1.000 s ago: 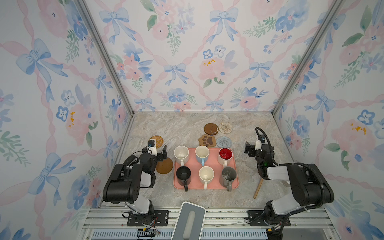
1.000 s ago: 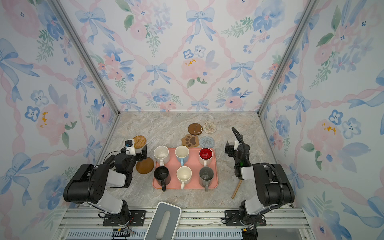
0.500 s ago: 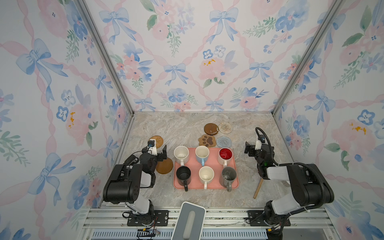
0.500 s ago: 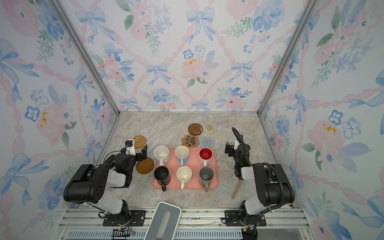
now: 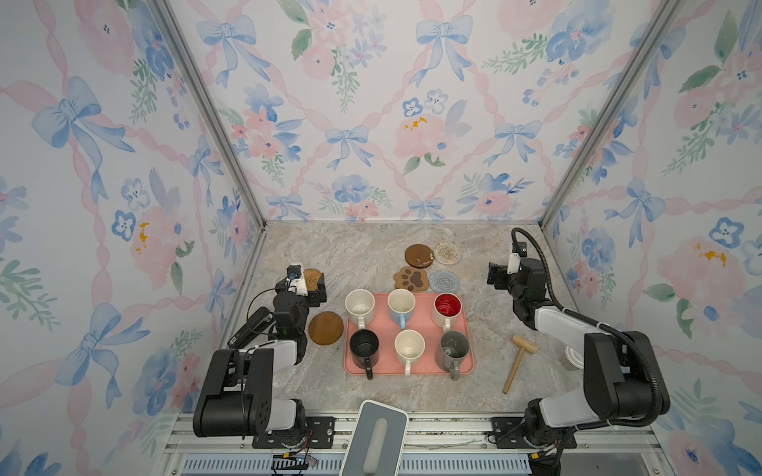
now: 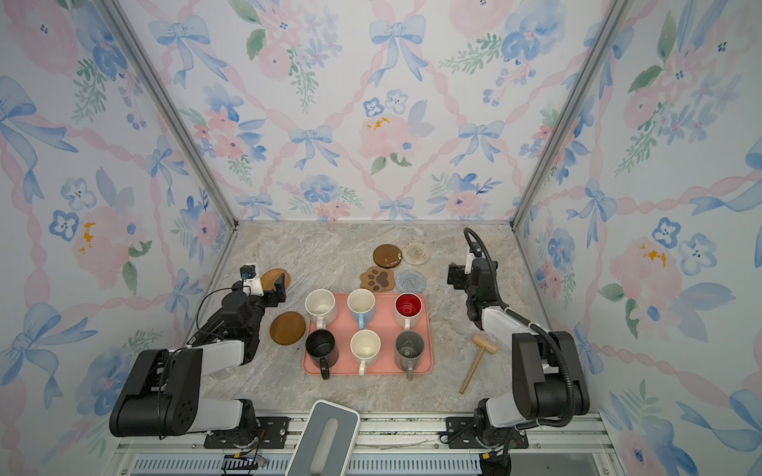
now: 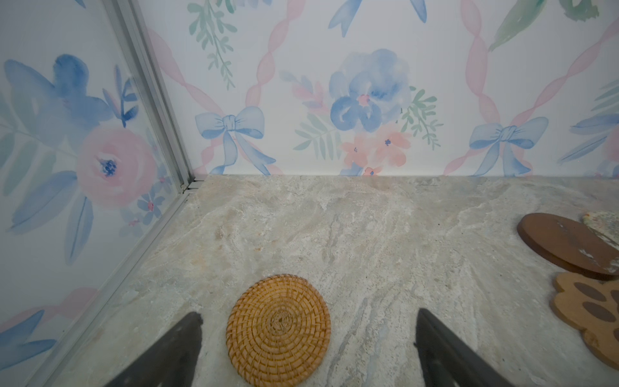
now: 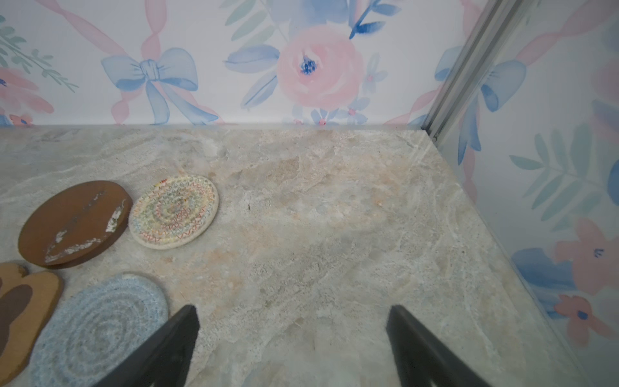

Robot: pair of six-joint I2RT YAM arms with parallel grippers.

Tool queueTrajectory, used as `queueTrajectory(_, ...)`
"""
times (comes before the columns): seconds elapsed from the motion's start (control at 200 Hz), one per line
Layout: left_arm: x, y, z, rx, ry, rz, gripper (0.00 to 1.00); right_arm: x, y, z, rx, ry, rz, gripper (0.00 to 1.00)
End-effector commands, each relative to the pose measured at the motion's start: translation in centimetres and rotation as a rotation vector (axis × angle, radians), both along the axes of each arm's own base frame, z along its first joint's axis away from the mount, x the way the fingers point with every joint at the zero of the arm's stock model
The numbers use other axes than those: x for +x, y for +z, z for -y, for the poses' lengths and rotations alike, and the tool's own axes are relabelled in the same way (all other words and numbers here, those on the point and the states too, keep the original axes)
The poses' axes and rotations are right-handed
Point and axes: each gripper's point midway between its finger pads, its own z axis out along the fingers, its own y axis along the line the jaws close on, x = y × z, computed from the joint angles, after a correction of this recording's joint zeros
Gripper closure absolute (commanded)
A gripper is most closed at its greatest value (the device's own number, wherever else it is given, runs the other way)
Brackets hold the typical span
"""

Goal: Place cups on coasters
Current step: Move the coaster to the top-right of the table.

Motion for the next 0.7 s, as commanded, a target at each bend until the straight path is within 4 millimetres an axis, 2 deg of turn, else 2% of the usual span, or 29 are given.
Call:
queueTrajectory(0.0, -0.2, 1.5, 0.0, -0.054, 0.012, 0.002, 0.05, -0.9, 0.3, -0.8, 0.03, 0.028, -0.107, 0.1)
queueTrajectory(0.165, 0.8, 4.8, 1.7, -0.151, -0.07, -0.03, 0.09, -1.2, 2.5, -2.4, 0.049, 0.068, -0.168, 0.15)
queueTrajectory(0.34, 1.3, 6.2, 4.6, -0.298, -0.207, -0.148, 0.14, -2.2, 4.1, -5.9, 0.117, 0.197, -0.27, 0.22)
queueTrajectory(0.45, 0.9, 6.3, 6.4, -0.368, -0.276, -0.224, 0.15, -3.0, 4.3, -8.1, 0.147, 0.267, -0.344, 0.25)
queueTrajectory(0.485, 0.6, 5.6, 6.8, -0.38, -0.285, -0.265, 0.15, -3.2, 4.3, -9.0, 0.161, 0.3, -0.368, 0.28)
queueTrajectory(0.495, 0.8, 6.5, 6.9, -0.379, -0.292, -0.255, 0.15, -3.3, 4.3, -9.3, 0.167, 0.311, -0.378, 0.3)
queueTrajectory(0.51, 0.8, 6.6, 7.1, -0.381, -0.296, -0.266, 0.15, -3.4, 4.3, -9.5, 0.17, 0.317, -0.384, 0.31)
queueTrajectory(0.59, 0.5, 5.9, 7.7, -0.388, -0.293, -0.333, 0.14, -3.8, 3.8, -11.3, 0.177, 0.364, -0.422, 0.32)
queueTrajectory(0.695, 0.0, 5.4, 9.1, -0.386, -0.315, -0.382, 0.14, -3.7, 2.5, -12.7, 0.177, 0.383, -0.465, 0.34)
